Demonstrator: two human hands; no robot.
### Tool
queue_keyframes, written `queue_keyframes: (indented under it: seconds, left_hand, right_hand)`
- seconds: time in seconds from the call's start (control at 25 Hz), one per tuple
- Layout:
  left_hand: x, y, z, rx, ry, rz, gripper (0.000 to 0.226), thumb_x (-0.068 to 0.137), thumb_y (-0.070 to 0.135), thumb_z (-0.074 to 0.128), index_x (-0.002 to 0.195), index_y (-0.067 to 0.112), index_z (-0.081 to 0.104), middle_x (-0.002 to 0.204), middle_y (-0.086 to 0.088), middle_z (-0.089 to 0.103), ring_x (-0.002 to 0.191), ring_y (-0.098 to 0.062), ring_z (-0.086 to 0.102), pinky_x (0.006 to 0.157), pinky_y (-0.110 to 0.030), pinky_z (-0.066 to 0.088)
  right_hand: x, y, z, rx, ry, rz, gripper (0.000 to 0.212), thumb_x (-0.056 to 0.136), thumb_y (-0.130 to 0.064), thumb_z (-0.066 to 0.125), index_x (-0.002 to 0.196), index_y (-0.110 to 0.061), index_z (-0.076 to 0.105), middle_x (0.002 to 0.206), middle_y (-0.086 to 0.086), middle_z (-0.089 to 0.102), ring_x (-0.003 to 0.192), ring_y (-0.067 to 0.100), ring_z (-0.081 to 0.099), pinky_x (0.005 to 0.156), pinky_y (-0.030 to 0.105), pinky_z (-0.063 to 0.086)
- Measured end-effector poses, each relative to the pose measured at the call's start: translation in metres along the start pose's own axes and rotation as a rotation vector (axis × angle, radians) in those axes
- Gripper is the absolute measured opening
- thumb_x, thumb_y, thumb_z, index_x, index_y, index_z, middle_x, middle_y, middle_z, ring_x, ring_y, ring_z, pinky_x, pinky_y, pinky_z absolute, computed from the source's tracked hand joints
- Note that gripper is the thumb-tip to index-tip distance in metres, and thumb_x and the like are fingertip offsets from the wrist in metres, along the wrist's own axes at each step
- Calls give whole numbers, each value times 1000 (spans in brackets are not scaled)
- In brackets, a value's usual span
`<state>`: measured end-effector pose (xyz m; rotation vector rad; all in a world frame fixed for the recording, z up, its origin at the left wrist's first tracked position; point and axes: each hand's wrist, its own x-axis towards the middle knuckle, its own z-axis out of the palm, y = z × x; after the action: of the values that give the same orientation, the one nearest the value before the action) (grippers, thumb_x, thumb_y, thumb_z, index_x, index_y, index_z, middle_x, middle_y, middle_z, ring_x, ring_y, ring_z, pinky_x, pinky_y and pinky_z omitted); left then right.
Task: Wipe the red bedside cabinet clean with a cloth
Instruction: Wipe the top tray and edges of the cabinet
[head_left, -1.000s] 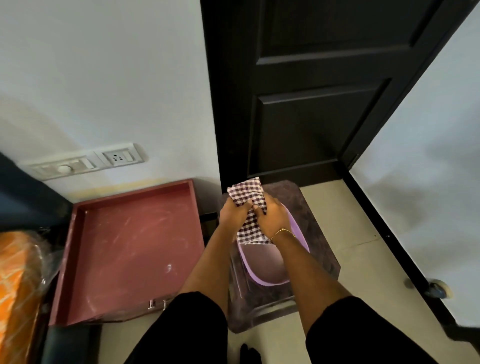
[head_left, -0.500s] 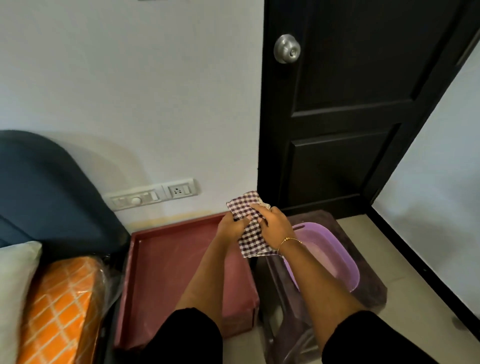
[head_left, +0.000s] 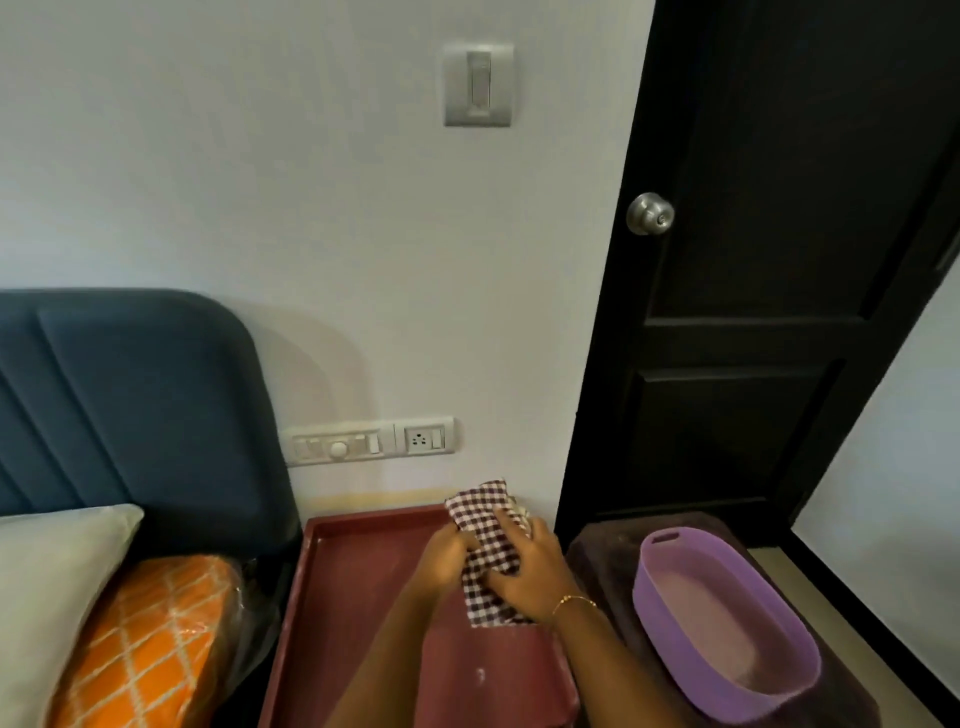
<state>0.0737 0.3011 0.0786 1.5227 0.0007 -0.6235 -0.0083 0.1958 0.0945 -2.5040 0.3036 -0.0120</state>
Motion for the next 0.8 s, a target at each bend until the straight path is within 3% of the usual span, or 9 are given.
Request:
queue_keyframes:
  seconds: [0.08,0.24,0.32,0.44,0.48,0.52,0.64,0.72,0.8]
  left_hand:
    - [12,-26,-8,57,18,49,28,81,-10,39,91,4,61,95,-17,64,94,-34,60,87,-45,49]
    - [43,-112,-26,151,55,107,26,84,-10,42,100,2,59,92,-12,64,80,-23,60,69,-30,52]
    - [73,-159,-30,216,66,162,29,83,-12,45,107,-5,59,98,-16,64,88,-25,60,76,-33,50]
    - [93,-230,-28,398,74,297,25,80,-12,49,96,1,64,89,-11,66,77,-10,60,63,-15,45]
    - [100,-247,-34,491,84,333,21,80,-8,51,92,4,65,86,-13,68,75,-11,60,59,-16,42]
    - [109,-268,-34,566,97,393,18,81,1,54,94,5,65,89,-16,70,79,-16,62,61,-20,42]
    - [129,-314,-41,544,166,517,43,76,28,57,112,6,64,109,-13,70,97,-22,65,85,-34,51]
    - [134,-323,-42,464,233,527,39,82,20,63,116,1,62,114,-15,68,100,-18,63,93,-36,50]
    - [137,-326,-41,482,290,568,34,85,12,63,116,0,63,113,-14,68,100,-19,65,89,-26,49]
  right_hand:
    - [9,16,32,-27,9,-17,82,84,-43,60,149,-29,12,150,9,17,138,30,20,116,37,23]
    - [22,63,112,-121,57,-69,78,85,-40,59,149,-23,19,147,9,19,136,26,25,113,29,22]
    - [29,89,153,-107,102,-78,72,85,-35,59,147,-21,25,148,8,17,136,24,27,112,26,22]
    - [32,138,223,-143,86,-10,66,89,-32,52,147,-23,22,151,10,16,134,29,29,110,29,24]
    - [35,146,244,-180,43,17,64,91,-33,48,148,-23,20,151,11,18,134,31,29,111,32,24]
    - [34,160,262,-211,47,31,62,92,-34,45,147,-22,20,150,11,21,133,32,29,110,34,25]
    - [36,180,288,-273,169,41,55,91,-40,43,141,-18,32,143,12,33,126,33,33,104,38,30]
    - [39,183,293,-311,227,12,53,90,-47,43,134,-17,40,139,11,37,126,32,34,102,41,32]
    - [43,186,296,-345,260,7,55,89,-54,43,130,-17,45,142,8,36,128,30,32,103,43,30]
